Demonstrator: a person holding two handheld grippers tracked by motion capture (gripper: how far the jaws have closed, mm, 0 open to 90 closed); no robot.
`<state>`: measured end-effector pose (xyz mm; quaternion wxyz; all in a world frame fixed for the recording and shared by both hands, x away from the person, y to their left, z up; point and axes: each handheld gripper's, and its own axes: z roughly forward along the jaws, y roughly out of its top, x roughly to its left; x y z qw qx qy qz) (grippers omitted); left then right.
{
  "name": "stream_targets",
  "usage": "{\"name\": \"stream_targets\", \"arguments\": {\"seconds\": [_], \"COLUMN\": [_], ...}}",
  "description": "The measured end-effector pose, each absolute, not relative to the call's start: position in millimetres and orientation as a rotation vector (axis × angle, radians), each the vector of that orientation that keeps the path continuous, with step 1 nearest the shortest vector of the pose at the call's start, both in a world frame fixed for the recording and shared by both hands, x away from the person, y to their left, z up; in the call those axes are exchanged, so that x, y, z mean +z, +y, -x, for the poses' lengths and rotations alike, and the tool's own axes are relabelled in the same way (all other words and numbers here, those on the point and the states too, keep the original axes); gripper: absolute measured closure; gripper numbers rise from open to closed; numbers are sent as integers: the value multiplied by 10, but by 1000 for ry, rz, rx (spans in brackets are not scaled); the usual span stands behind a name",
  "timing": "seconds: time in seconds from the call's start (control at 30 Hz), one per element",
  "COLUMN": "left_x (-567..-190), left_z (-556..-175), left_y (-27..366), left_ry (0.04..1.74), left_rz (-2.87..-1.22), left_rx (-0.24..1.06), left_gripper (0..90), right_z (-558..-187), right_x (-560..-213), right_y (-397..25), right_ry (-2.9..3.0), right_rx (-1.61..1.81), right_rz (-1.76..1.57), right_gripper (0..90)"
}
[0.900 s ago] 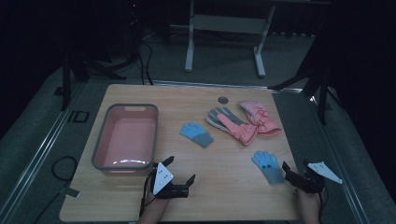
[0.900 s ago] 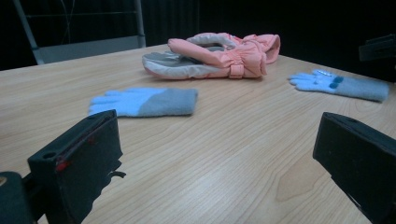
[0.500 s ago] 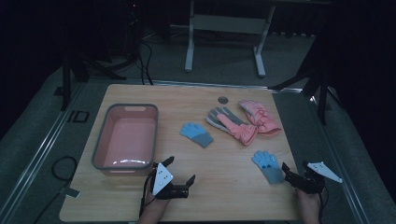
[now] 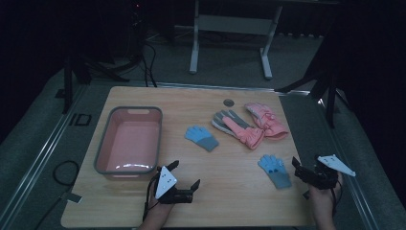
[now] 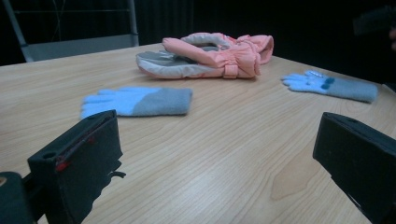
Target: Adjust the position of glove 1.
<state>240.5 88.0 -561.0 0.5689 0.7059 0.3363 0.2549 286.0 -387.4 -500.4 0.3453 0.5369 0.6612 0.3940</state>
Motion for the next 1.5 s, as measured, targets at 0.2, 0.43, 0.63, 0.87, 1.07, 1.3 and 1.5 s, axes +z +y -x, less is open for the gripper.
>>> {"name": "stream_targets", "arguments": {"seconds": [0.2,0.43,0.63,0.87,1.07,1.3,1.5], "left_x": [-5610,-5612,-5613,-5612,-5612,-5613,-5612], "left_z": [-2399,-2396,-2390,-2395,-2389,-2392,-2389], "left_y": [867,879,878,876,871,879,874], "left_ry": [780,782,782,781,776,776,773], "left_rz": [-1664,-1652,-1648,-1651,-1653,-1651,-1654], "left_rx": [607,603,611,607,610,606,608], "left_gripper": [13,13,13,13,13,13,13], "right_z": [-2985,-3101,-3201,-3334,-3459,-3642,-3791], "right_x": [-4835,-4632,-4476,-4359,-4322,-4348,-4427], "right_y": [-3728,-3455,-3238,-2989,-2782,-2460,-2200], "right_ry": [1835,1905,1946,2020,2094,2207,2281], "right_rx": [1128,1208,1229,1208,1230,1245,1280], "right_rz": [-1396,-1305,-1215,-1097,-1047,-959,-908], "right_gripper": [131,115,140,191,219,319,381]}}
